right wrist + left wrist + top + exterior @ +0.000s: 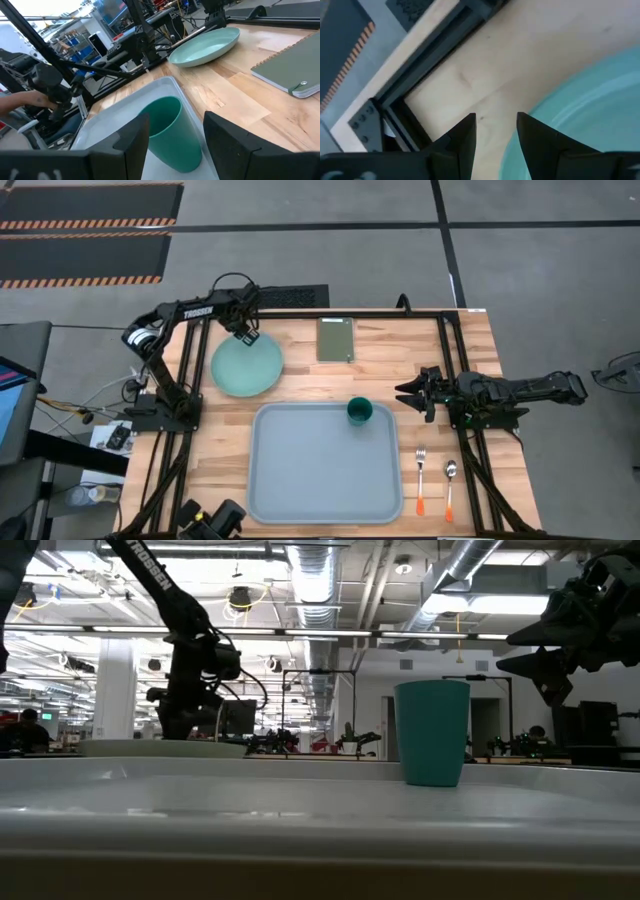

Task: Pick and place plate/cup/fork/spoon on tray
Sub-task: Put the blue plate on the blue tray below the blue cup

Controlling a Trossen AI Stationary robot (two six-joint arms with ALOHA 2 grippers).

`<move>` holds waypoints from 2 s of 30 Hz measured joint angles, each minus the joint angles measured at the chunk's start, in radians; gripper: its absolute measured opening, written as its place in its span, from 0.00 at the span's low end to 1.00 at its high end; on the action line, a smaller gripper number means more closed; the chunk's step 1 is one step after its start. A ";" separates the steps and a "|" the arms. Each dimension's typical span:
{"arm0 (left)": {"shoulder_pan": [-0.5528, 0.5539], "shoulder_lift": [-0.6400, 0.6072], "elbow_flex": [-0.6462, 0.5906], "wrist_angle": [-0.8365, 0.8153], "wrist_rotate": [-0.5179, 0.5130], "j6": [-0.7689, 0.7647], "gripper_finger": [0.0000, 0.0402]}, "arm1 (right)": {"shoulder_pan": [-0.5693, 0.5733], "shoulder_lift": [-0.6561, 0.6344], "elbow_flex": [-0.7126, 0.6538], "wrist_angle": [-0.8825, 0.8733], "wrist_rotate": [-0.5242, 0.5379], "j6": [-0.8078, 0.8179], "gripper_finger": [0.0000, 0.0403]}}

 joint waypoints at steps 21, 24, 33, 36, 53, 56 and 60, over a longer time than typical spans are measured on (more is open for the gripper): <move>0.013 -0.119 -0.004 -0.041 0.307 0.096 0.33 | 0.000 0.000 0.000 0.000 0.000 -0.015 0.53; 0.017 -0.119 -0.011 -0.018 0.307 0.097 0.33 | 0.000 0.000 0.000 0.000 0.000 -0.015 0.53; 0.062 -0.119 -0.023 0.003 0.333 0.099 0.33 | 0.000 0.000 0.000 0.001 0.000 -0.016 0.53; 0.062 -0.119 -0.059 0.026 0.351 0.099 0.33 | 0.000 0.000 0.000 0.001 0.002 -0.016 0.53; 0.062 -0.118 -0.194 0.124 0.362 0.076 0.32 | 0.000 0.000 0.000 0.002 0.015 -0.018 0.53; 0.062 -0.118 -0.196 0.127 0.374 0.062 0.29 | 0.000 0.000 0.000 0.002 0.015 -0.018 0.53; 0.062 -0.118 -0.196 0.129 0.353 0.053 0.14 | 0.000 0.000 0.000 0.002 0.015 -0.018 0.53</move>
